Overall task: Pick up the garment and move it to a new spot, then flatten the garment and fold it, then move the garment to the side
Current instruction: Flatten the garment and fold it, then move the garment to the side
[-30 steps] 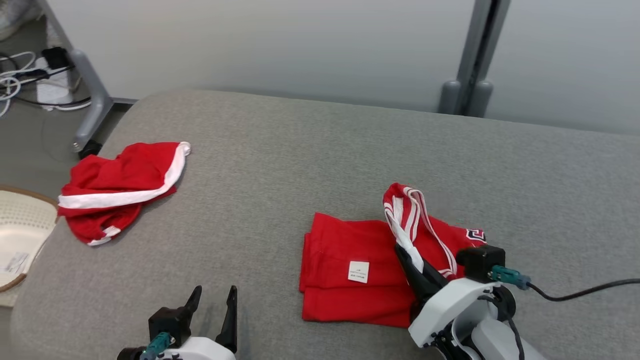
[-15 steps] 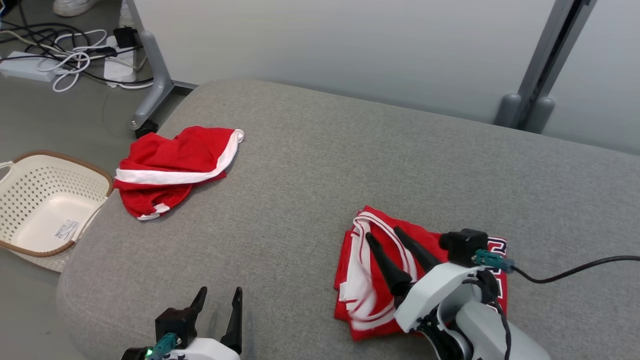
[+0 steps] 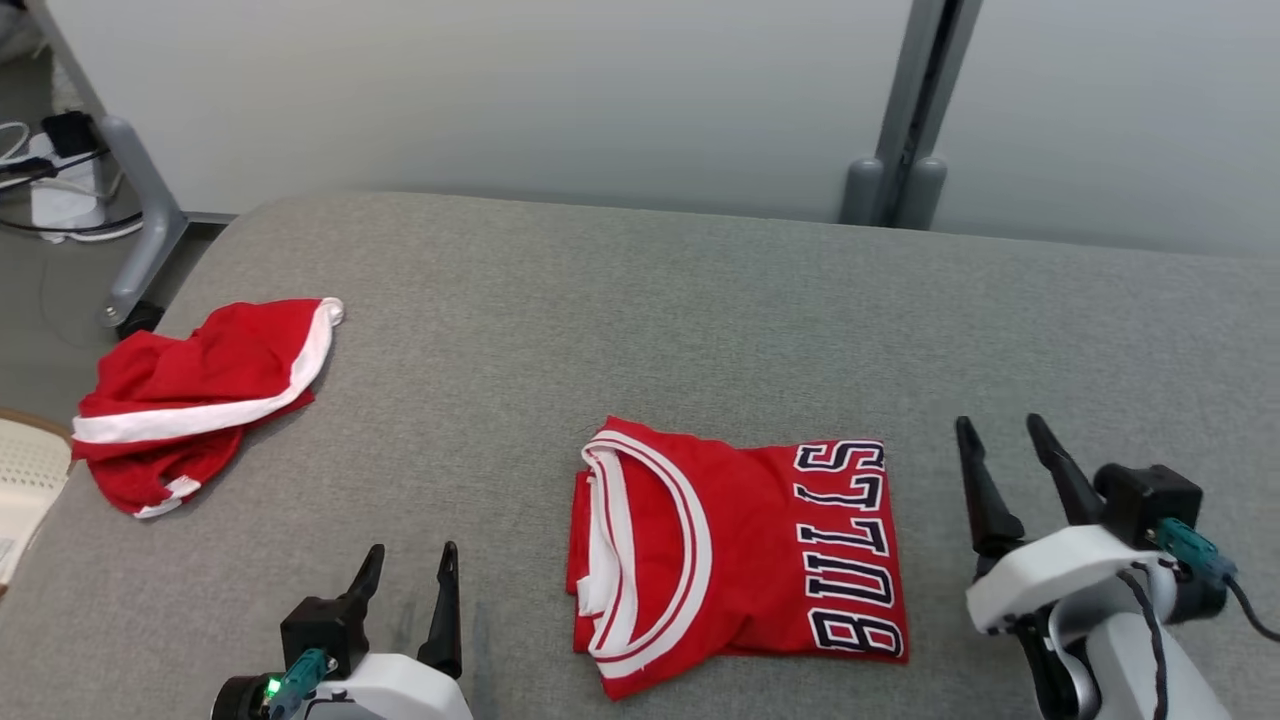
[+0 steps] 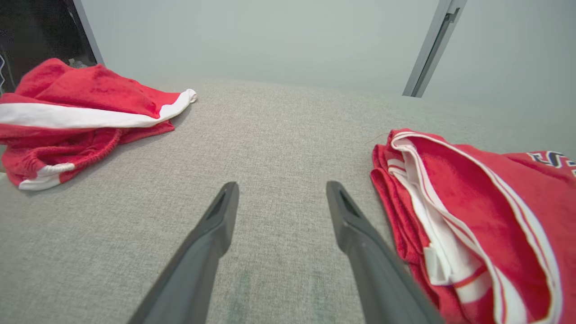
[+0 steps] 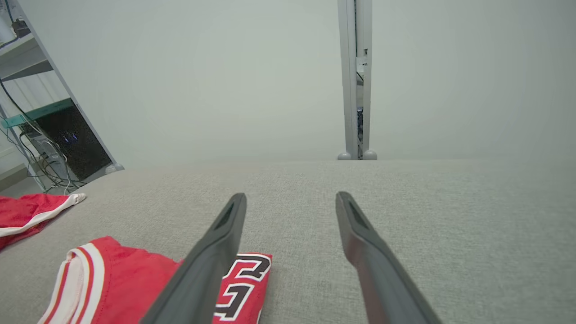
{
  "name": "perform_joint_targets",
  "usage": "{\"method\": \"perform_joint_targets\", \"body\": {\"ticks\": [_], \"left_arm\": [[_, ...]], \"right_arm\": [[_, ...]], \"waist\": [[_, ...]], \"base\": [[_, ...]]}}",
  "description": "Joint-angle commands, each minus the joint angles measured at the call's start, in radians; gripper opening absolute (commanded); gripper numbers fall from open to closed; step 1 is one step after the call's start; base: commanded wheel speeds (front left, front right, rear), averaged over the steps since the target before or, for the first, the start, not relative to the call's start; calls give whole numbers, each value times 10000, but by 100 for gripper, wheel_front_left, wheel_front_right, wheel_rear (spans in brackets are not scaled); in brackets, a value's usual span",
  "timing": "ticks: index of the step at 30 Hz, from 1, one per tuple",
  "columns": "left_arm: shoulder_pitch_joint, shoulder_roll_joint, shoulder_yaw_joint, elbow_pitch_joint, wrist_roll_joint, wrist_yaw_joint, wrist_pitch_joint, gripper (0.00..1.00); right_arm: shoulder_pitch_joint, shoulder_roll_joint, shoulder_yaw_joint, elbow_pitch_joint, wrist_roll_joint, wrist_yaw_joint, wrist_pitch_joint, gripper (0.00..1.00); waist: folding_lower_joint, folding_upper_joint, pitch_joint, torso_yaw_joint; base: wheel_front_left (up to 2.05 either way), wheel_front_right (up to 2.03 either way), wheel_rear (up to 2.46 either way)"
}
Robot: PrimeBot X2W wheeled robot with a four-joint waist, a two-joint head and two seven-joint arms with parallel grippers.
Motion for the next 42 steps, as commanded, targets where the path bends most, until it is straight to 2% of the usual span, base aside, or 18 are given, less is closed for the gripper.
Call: {"method": "perform_joint_targets", "body": {"ticks": [1,10,19,24,33,38,42], "left_arm": [[-90,44,55,-46,65,37,-15,100],[283,51,449,-170,195,-2,-15,100],[805,44,1009,-404,535,-144,-15,100],[973,44,1205,-539,546,-354,-15,100],[814,45,859,-581,614,-474,-15,100],[480,44,610,-629,497,-564,-15,100],[333,44,430,-600,472,-610,-15,100]], "right_arm": [[259,-38,-291,-143,-196,3,-42,100],[1464,-18,-1105,-661,-729,3,-44,100],[2135,-20,-849,-929,-772,3,-45,100],[2279,-21,-664,-942,-532,3,-45,100],[1932,-19,68,-646,-561,3,-45,100],[1381,-15,686,-343,-337,3,-45,100],[835,-24,1211,351,-147,3,-47,100]], "waist": [[0,0,-6,-316],[0,0,-236,-1019],[0,0,-516,-1630],[0,0,-507,-1755],[0,0,-236,-1425],[0,0,170,-897],[0,0,405,-356]], "base": [[0,0,0],[0,0,0],[0,0,0],[0,0,0],[0,0,0],[0,0,0],[0,0,0]]}}
